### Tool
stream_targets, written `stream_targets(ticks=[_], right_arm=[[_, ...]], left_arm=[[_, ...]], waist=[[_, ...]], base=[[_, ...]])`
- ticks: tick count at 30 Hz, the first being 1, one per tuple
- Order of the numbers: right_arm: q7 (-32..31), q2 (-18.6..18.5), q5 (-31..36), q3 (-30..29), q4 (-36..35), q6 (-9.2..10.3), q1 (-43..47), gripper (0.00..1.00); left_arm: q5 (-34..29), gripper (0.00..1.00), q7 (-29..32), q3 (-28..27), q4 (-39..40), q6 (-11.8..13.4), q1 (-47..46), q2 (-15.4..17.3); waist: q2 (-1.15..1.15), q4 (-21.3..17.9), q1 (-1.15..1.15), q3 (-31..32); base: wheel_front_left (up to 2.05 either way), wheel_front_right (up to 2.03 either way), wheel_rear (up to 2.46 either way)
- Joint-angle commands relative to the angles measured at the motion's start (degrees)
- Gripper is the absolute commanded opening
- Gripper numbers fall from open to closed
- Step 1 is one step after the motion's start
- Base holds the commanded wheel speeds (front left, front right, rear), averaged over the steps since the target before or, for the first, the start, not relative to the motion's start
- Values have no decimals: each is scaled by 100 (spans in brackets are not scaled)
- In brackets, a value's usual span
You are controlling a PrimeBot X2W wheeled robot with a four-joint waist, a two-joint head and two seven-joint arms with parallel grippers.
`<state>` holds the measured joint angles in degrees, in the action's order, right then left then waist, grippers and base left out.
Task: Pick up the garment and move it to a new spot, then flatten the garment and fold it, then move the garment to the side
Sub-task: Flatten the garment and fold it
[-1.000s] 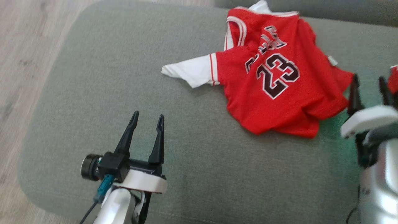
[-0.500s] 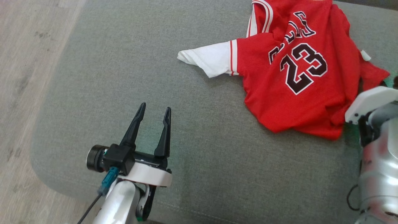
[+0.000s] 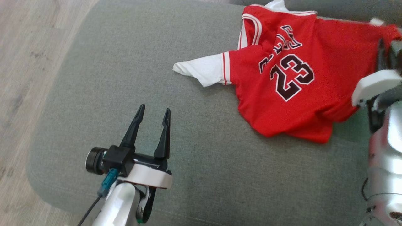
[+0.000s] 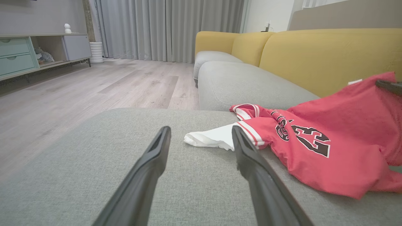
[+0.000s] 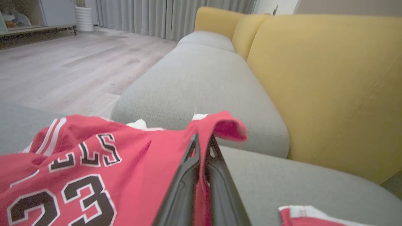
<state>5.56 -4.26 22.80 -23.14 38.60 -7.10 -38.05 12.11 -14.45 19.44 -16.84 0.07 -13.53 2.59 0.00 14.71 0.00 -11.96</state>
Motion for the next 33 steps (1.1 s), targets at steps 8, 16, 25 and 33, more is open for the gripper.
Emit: stream_targets(ticks=[8,16,25,33], right_arm=[[-368,-414,-32,384,-1208,-39,-422,0],[-866,-988,77,451,-1197,-39,-1340,0],[-1004,-1429,654,549,-315,-39,-2276,0],[-577,-1383,928,426,738,-39,-2471,100]], left_arm=[[6,100,-55,-163,221,47,17,29],[162,100,-55,2,303,50,-162,29],[386,100,-55,269,334,101,-357,29],[491,100,-55,407,327,172,-439,29]], waist=[[0,92,0,-21],[0,402,0,-521],[0,782,0,-847],[0,910,0,-876]], base=[[0,0,0],[0,0,0],[0,0,0],[0,0,0]])
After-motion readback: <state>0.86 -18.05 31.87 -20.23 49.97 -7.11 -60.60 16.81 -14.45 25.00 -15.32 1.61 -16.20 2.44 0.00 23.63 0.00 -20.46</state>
